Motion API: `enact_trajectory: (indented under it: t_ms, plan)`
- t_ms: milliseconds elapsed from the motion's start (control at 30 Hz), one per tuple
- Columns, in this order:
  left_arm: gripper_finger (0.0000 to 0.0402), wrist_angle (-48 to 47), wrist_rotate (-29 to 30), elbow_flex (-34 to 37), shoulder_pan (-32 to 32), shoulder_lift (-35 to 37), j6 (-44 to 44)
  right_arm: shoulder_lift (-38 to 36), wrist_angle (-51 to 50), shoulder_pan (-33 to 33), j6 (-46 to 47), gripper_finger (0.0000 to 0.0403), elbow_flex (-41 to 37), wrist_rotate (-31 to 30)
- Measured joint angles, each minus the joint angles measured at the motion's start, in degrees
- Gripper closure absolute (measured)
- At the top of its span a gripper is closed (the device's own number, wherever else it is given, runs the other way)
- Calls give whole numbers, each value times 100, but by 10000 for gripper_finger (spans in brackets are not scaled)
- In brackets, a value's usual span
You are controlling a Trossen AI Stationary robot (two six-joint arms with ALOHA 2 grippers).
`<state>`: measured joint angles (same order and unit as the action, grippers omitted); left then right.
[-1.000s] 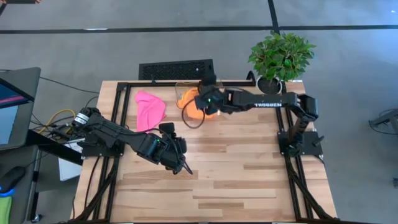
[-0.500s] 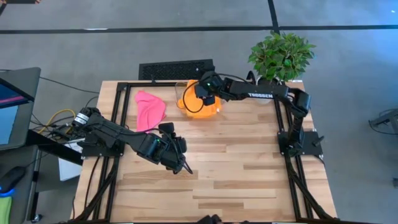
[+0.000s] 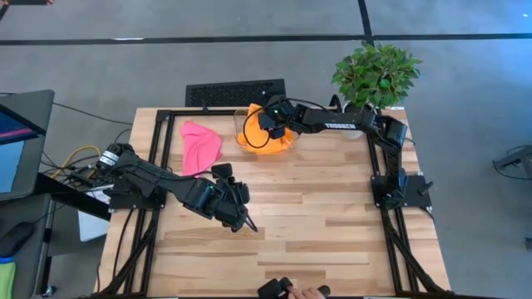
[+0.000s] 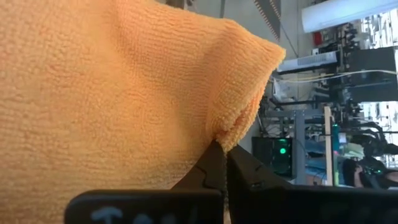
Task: Fold microfiber towels
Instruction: Put the folded orange towel into the transparent bin
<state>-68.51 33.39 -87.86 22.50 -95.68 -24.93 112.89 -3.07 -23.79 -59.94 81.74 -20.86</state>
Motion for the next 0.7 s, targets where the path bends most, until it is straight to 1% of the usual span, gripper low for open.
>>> enact_trajectory:
  t_ms: [233, 367, 500, 600, 700]
  plan:
    - [239, 0, 0, -1, -2, 0, -2, -3, 32, 0, -9, 372, 2, -7]
    - [239, 0, 0, -1, -2, 0, -85, -3, 17, 0, -9, 352, 2, -13]
    - [239, 0, 0, -1, -2, 0, -85, -3, 41, -6, -7, 320, 2, -24]
    - [239, 0, 0, -1, -2, 0, -85, -3, 66, -33, -10, 284, 2, -46]
    - [239, 0, 0, -1, -2, 0, -85, -5, 105, -35, -47, 241, 2, -330]
